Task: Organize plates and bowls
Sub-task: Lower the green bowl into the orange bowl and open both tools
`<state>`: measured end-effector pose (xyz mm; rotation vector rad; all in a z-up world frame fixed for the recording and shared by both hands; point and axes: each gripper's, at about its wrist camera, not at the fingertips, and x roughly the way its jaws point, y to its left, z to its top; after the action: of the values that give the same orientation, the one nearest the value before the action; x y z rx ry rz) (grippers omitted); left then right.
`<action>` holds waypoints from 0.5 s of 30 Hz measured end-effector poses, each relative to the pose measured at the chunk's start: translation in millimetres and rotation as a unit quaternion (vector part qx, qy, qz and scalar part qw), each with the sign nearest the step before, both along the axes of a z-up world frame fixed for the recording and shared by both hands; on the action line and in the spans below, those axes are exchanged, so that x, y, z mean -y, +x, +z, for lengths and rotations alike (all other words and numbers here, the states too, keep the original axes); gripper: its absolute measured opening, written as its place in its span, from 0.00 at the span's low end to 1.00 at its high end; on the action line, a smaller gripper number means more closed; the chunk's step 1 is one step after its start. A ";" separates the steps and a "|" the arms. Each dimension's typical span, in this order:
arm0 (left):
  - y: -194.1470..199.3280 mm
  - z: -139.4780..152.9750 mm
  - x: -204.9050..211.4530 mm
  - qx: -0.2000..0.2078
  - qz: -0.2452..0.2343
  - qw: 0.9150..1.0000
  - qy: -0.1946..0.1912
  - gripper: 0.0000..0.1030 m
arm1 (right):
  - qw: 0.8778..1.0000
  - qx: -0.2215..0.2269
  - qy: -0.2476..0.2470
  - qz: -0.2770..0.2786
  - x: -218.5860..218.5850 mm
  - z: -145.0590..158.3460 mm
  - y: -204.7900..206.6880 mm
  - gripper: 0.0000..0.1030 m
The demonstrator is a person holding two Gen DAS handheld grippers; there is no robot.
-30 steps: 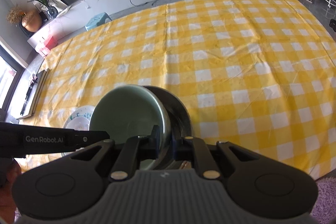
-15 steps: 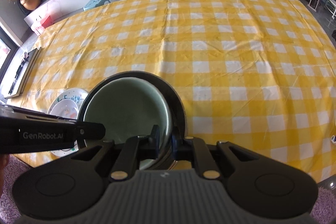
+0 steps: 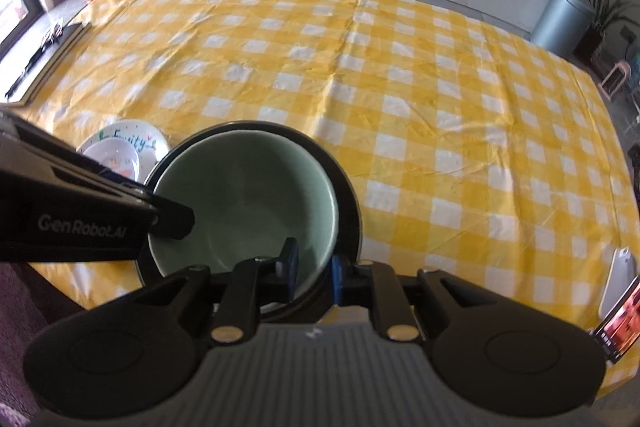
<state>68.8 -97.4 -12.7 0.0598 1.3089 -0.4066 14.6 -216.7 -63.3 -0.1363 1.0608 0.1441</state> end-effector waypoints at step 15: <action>-0.5 4.8 10.6 0.009 -0.047 0.999 0.025 0.20 | 0.998 -0.037 0.044 0.008 16.4 9.6 9.0 0.15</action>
<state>68.3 -107.9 -7.9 0.1668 1.3019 -0.4537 23.5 -233.1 -53.7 -0.0596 1.1262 0.2106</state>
